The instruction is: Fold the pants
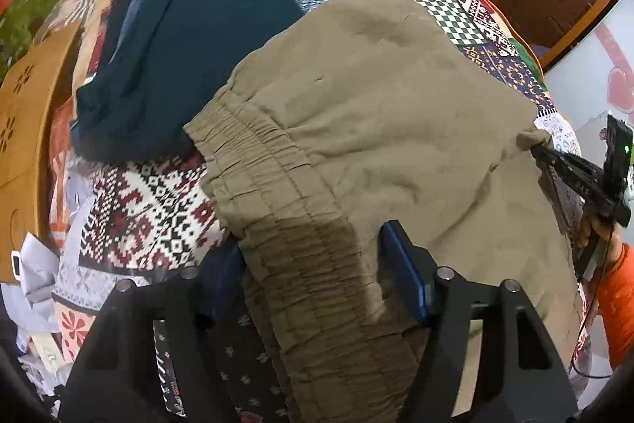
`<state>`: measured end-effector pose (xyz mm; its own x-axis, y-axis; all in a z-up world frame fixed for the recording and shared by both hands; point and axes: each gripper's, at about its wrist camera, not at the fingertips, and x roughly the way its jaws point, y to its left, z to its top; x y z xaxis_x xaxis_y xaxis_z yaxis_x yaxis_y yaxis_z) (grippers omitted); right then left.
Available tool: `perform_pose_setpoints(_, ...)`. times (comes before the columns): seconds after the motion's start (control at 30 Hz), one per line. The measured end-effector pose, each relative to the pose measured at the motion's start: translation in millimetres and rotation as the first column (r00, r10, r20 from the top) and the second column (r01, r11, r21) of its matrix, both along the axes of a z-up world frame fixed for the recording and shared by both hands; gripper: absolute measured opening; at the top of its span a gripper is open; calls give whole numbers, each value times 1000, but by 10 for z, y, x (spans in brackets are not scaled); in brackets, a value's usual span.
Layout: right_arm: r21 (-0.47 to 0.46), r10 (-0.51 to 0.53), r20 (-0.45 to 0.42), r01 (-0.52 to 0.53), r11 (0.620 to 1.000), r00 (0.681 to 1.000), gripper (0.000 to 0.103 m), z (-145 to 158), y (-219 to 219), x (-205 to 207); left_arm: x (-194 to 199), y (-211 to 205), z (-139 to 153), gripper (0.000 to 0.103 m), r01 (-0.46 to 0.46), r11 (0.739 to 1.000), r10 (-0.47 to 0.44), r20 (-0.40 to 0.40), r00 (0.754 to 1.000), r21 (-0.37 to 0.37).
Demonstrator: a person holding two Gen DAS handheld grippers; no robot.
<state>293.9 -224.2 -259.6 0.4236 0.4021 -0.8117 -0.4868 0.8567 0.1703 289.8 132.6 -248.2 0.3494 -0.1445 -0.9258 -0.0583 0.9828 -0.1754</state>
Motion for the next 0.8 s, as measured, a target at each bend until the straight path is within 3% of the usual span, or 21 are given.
perform_pose_setpoints(0.3, 0, -66, 16, 66, 998, 998, 7, 109, -256, -180, 17, -108, 73, 53, 67, 996, -70, 54, 996, 63)
perform_pose_setpoints(0.53, -27, -67, 23, 67, 997, 998, 7, 61, -99, -171, -55, 5, 10, 56, 8, 998, -12, 60, 998, 69)
perform_pose_setpoints(0.8, -23, -80, 43, 81, 996, 996, 14, 165, -124, -227, -100, -52, 182, 58, -4, 990, -11, 105, 994, 144)
